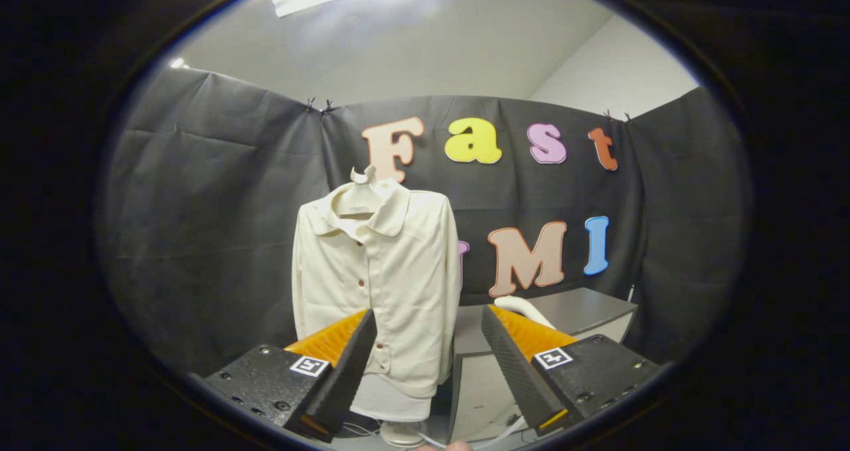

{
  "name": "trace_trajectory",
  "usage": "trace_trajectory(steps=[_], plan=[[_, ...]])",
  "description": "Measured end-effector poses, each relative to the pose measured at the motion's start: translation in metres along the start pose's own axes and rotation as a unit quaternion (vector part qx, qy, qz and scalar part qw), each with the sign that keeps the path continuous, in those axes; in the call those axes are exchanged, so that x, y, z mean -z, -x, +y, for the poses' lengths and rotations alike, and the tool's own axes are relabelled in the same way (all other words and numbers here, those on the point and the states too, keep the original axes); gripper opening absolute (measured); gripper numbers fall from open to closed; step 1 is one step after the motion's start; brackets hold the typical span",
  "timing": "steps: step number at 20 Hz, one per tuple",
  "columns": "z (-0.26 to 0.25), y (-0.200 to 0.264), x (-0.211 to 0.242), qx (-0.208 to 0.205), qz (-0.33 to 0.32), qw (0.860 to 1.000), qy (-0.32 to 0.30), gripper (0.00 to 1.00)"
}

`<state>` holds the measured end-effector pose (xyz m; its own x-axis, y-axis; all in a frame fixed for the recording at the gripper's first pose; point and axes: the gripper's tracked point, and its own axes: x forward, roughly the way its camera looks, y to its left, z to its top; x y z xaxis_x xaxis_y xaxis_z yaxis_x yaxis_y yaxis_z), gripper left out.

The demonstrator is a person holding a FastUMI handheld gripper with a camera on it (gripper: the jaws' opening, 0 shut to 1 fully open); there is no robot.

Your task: Iron the clothes twice with a garment steamer, once on the left side and once on the right side.

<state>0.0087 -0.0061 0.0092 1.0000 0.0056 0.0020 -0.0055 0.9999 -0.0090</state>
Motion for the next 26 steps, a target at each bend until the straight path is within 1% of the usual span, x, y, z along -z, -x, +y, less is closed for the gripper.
trace_trajectory(steps=[10,15,20,24,26], plan=[[-0.001,-0.014,0.006,-0.001,0.006,1.0,0.009,0.97],[-0.013,-0.034,0.017,0.006,0.015,1.0,0.021,0.96],[-0.042,-0.068,0.022,0.012,0.022,0.999,0.022,0.97],[-0.083,-0.107,0.027,0.012,0.029,0.999,0.035,0.96],[-0.105,-0.13,0.038,0.008,0.036,0.999,0.037,0.97]])
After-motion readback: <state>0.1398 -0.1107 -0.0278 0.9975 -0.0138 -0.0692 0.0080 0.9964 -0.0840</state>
